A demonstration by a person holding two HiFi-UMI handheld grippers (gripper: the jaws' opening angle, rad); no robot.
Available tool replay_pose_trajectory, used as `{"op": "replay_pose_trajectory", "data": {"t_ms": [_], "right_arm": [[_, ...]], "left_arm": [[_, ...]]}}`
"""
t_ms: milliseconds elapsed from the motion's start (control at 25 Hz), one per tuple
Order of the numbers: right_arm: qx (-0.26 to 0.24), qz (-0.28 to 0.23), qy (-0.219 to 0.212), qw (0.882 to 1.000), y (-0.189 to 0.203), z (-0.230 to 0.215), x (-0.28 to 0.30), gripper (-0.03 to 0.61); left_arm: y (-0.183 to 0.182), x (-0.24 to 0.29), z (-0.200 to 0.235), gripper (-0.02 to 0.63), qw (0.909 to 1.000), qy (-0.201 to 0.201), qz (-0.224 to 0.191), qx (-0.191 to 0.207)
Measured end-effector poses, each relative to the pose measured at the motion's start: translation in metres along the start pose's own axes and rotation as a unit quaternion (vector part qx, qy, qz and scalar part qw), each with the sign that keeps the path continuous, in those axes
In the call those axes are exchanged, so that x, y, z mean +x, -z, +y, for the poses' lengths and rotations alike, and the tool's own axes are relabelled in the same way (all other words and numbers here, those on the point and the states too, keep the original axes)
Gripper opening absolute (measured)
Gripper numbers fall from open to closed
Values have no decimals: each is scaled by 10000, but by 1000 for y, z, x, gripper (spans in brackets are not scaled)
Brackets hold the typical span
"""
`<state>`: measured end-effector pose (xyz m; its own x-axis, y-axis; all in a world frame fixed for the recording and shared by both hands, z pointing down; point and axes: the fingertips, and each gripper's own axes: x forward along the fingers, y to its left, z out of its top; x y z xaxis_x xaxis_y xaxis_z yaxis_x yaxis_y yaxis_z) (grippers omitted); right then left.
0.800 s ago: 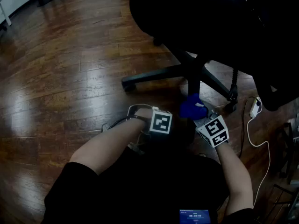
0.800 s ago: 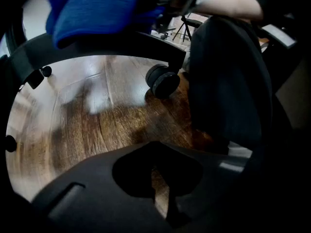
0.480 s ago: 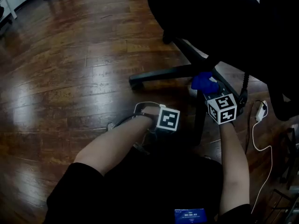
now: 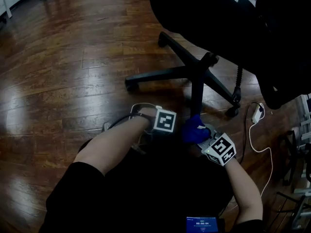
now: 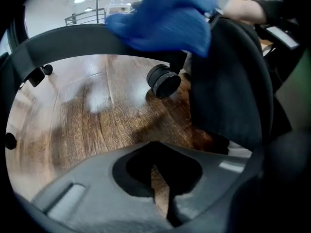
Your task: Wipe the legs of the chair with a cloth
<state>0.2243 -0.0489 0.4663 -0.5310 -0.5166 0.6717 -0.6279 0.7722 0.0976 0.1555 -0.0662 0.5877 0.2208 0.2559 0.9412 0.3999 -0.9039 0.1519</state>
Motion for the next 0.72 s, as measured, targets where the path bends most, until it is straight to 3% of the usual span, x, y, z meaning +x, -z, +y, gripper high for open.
{"op": "replay_pose_trajectory", "data": {"t_ms": [120,240,480,720], "right_arm": [[-191,201,-210,9994,10,18,-4,81],[-306,230,-36,9993,7,8,0,81],[-43,-157,1224,9924,-32,-76,19,81],[379,-372,2312,9715,-81,-189,35,83]], "left_arm": [[-1,1,-3,1,10000,-21,51,20],[-7,2,-4,1,9999,-50,68,149],[-9,0,-3,1,9996,225,10,194],[-14,-2,-3,1,9989,378,-152,237]]}}
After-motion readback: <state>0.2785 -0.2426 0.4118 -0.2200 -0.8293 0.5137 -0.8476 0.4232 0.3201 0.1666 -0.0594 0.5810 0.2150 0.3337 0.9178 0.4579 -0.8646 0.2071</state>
